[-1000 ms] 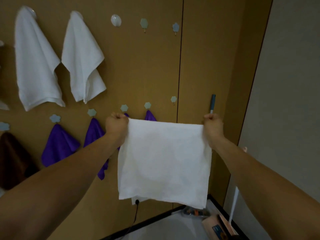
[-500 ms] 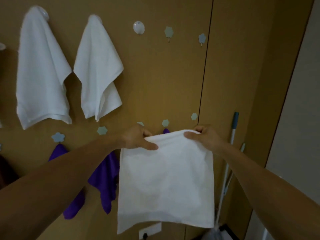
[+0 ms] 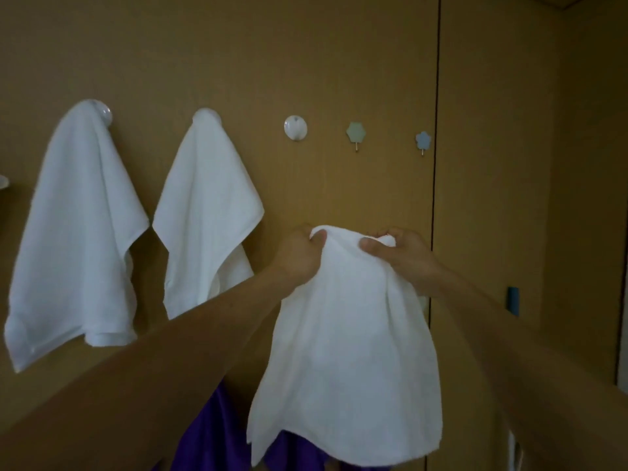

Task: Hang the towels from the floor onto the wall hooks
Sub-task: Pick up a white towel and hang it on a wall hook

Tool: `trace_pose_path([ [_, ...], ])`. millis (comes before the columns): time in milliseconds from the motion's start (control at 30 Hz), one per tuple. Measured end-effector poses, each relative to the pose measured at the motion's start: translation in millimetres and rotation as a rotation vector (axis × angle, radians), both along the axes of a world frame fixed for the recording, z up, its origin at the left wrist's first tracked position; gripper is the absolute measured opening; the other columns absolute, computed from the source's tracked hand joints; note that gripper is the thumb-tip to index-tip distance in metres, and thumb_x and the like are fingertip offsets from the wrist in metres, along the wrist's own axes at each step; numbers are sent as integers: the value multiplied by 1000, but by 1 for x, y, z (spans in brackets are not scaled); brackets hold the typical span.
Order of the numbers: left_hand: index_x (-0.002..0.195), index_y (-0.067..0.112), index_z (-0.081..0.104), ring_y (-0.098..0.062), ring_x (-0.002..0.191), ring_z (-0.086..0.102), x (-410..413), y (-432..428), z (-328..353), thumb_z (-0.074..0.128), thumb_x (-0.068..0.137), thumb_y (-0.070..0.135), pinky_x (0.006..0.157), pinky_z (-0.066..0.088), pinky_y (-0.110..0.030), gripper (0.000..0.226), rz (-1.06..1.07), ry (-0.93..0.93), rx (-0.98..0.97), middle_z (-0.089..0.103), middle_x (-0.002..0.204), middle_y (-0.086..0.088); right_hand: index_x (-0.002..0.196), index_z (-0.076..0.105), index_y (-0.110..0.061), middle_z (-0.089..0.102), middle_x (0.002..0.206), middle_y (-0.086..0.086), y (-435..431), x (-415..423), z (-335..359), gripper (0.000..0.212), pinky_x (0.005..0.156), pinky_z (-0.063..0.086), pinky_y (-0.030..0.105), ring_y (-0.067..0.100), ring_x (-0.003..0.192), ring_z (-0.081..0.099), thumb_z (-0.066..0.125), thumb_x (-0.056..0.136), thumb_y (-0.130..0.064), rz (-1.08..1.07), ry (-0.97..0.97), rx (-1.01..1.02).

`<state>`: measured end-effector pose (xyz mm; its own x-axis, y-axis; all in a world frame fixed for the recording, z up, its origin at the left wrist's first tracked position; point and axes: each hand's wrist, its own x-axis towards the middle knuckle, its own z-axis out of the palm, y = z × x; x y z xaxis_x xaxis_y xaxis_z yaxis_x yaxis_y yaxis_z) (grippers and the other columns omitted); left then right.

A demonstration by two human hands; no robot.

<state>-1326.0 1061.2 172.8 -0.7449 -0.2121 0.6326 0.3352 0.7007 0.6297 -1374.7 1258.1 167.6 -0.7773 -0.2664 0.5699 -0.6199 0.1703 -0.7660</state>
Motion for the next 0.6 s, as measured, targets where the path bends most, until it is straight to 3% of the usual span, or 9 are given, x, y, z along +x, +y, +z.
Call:
trace_pose_path([
  [67, 125, 15, 52, -21, 106, 55, -13, -1, 22, 33, 101, 41, 84, 41, -26, 40, 81, 61, -74, 58, 121, -2, 93, 69, -10, 71, 88, -1, -7, -17, 21, 39, 64, 53, 26, 12, 76, 67, 78, 75, -43, 13, 9, -51],
  [133, 102, 17, 52, -18, 89, 55, -25, -6, 43, 36, 100, 39, 65, 38, -19, 27, 142, 148, -142, 58, 96, 3, 82, 67, -16, 70, 81, -5, -19, -35, 42, 28, 59, 51, 20, 8, 69, 66, 77, 77, -41, 27, 38, -162],
  [200, 78, 20, 46, -16, 70, 51, -38, -14, 63, 45, 96, 38, 54, 34, -24, 26, 162, 228, -159, 52, 74, 5, 76, 63, -17, 68, 73, -8, -33, -53, 62, 24, 54, 48, 15, 3, 61, 63, 77, 79, -37, 56, 73, -272],
  [267, 70, 19, 48, -14, 63, 50, -50, -25, 81, 54, 91, 42, 56, 38, -28, 31, 174, 268, -99, 52, 68, 3, 79, 66, -17, 69, 74, -9, -49, -71, 82, 19, 56, 49, 15, -1, 59, 64, 76, 80, -33, 108, 86, -336],
  [400, 65, 20, 49, -10, 59, 48, -71, -45, 122, 59, 87, 42, 54, 36, -26, 32, 223, 411, 41, 51, 61, 6, 93, 68, -7, 72, 94, 5, -83, -103, 126, 31, 70, 51, 25, 12, 77, 66, 75, 80, -34, 124, 156, -358],
  [500, 75, 16, 56, -10, 66, 52, -88, -55, 159, 54, 91, 42, 58, 39, -24, 30, 284, 511, 90, 57, 71, 4, 109, 66, -7, 69, 110, 7, -108, -119, 164, 44, 87, 52, 36, 21, 99, 66, 71, 82, -41, 73, 255, -344],
  [600, 72, 22, 54, -1, 63, 49, -101, -64, 191, 52, 92, 41, 51, 32, -14, 27, 339, 588, 93, 55, 70, 10, 114, 66, -9, 67, 115, 5, -126, -131, 198, 46, 88, 50, 32, 23, 106, 63, 68, 83, -42, 52, 341, -352],
])
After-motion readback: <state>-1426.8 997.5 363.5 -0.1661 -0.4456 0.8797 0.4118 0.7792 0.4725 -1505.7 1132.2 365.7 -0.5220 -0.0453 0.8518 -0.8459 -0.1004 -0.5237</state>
